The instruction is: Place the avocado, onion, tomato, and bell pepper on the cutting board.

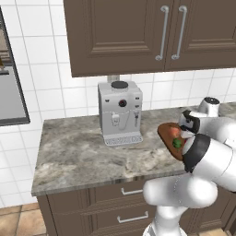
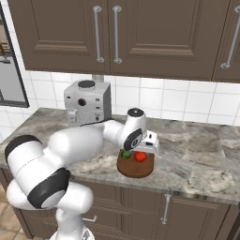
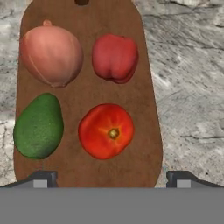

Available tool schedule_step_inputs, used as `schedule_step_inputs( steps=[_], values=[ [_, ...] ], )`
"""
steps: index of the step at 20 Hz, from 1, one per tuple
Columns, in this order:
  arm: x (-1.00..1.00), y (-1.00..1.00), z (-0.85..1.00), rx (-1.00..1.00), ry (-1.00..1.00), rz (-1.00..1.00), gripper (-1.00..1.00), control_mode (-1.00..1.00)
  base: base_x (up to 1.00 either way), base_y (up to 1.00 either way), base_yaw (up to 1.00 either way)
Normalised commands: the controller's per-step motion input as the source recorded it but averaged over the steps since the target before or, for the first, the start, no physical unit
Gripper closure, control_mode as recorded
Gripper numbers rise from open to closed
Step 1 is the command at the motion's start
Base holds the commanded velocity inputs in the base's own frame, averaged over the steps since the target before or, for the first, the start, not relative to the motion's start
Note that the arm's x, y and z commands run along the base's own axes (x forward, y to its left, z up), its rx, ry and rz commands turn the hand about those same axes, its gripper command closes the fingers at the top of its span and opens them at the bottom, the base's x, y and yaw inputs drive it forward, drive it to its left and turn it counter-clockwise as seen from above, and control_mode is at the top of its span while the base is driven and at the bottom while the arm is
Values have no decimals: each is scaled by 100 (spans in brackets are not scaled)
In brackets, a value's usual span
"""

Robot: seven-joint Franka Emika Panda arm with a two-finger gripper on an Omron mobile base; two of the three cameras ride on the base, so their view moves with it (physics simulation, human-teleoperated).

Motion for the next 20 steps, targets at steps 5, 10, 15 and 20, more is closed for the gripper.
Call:
schedule_step_inputs(
  steps=[5,10,15,20],
  values=[
    [-41,23,30,0,-13,0,-100,-100,0,0,0],
    [-43,24,27,0,-13,0,-100,-100,0,0,0],
    [-39,22,5,0,-12,0,-100,-100,0,0,0],
    [-32,20,9,0,-9,0,-100,-100,0,0,0]
  ],
)
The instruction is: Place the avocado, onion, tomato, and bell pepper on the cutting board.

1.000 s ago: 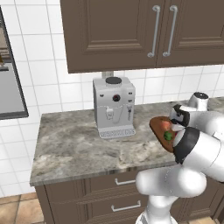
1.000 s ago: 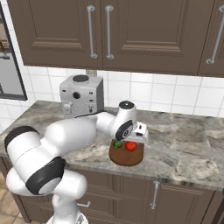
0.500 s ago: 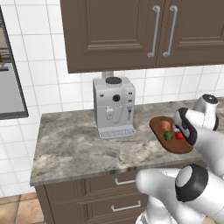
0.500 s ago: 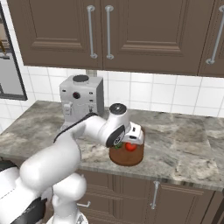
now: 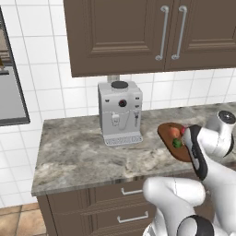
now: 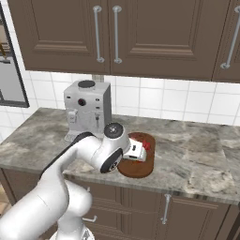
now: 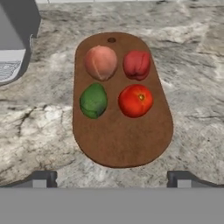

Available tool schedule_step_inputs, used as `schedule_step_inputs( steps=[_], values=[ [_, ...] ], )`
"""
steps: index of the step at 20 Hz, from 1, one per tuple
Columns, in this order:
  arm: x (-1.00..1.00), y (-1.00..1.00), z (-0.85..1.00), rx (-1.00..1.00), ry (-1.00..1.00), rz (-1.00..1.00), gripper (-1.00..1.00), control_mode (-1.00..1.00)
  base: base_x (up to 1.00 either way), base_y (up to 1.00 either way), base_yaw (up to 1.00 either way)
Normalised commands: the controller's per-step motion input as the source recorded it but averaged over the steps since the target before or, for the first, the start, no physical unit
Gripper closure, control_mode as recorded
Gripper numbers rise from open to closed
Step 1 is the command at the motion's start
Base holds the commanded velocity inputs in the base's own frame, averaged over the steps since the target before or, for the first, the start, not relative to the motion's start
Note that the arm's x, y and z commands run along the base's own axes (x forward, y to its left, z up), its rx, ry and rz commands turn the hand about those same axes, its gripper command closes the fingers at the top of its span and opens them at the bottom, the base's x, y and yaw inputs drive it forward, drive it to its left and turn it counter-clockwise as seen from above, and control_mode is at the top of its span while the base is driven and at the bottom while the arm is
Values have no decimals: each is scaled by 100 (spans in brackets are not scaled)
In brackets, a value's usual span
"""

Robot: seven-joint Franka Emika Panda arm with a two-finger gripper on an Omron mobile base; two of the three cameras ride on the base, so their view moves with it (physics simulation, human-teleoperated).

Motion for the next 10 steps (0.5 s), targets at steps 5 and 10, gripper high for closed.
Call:
schedule_step_inputs(
  steps=[5,10],
  values=[
    [-5,13,22,0,-1,0,-100,-100,0,0,0],
    [0,8,29,0,0,0,-100,-100,0,0,0]
  ],
)
